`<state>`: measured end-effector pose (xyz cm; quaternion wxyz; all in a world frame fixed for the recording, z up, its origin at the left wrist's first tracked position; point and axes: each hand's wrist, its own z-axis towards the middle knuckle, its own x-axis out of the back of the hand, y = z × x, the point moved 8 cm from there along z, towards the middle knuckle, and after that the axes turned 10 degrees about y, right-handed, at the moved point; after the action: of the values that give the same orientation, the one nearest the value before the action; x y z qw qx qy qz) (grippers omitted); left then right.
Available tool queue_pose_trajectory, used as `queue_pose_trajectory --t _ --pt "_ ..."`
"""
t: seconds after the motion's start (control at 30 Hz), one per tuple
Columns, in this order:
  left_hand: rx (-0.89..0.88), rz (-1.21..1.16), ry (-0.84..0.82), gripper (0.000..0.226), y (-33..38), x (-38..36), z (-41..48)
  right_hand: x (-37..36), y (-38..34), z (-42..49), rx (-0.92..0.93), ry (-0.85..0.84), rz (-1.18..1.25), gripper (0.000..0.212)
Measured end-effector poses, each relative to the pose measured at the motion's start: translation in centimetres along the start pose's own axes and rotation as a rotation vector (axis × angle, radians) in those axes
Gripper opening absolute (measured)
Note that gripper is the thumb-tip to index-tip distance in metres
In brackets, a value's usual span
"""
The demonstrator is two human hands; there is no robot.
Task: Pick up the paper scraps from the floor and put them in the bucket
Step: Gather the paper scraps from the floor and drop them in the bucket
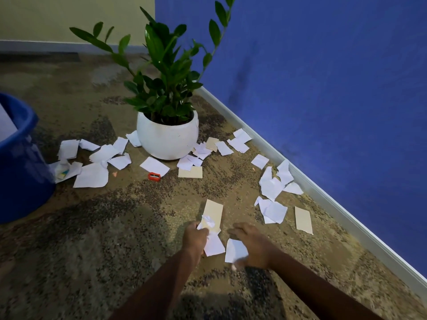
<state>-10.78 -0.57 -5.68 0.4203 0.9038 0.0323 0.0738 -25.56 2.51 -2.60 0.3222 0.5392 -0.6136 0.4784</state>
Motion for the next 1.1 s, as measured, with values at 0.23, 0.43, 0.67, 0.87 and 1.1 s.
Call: queue_pose_trajectory --t 0.23,0.43,0.67,0.87,1.1 --pt "-0.026 0.037 0.029 0.03 0.1 0.9 0.4 -0.3 0.3 -0.3 -0.028 0.073 0.049 0.025" --pt "-0.062 0.079 0.033 0.027 0.4 2.2 0.5 0.0 0.5 0.9 -0.067 0.066 0.076 0.053" --pt "-0.072 0.117 0.059 0.028 0.7 3.6 0.6 -0.6 1.2 0.8 -0.162 0.008 0.269 0.039" --pt "-0.107 0.216 0.016 0.03 1.4 3.3 0.0 3.2 0.6 2.1 -0.376 0.235 0.769 0.029" --pt "-0.157 0.232 -0.135 0.032 5.0 3.5 -1.1 4.9 -5.5 5.0 -0.377 0.014 1.218 0.032"
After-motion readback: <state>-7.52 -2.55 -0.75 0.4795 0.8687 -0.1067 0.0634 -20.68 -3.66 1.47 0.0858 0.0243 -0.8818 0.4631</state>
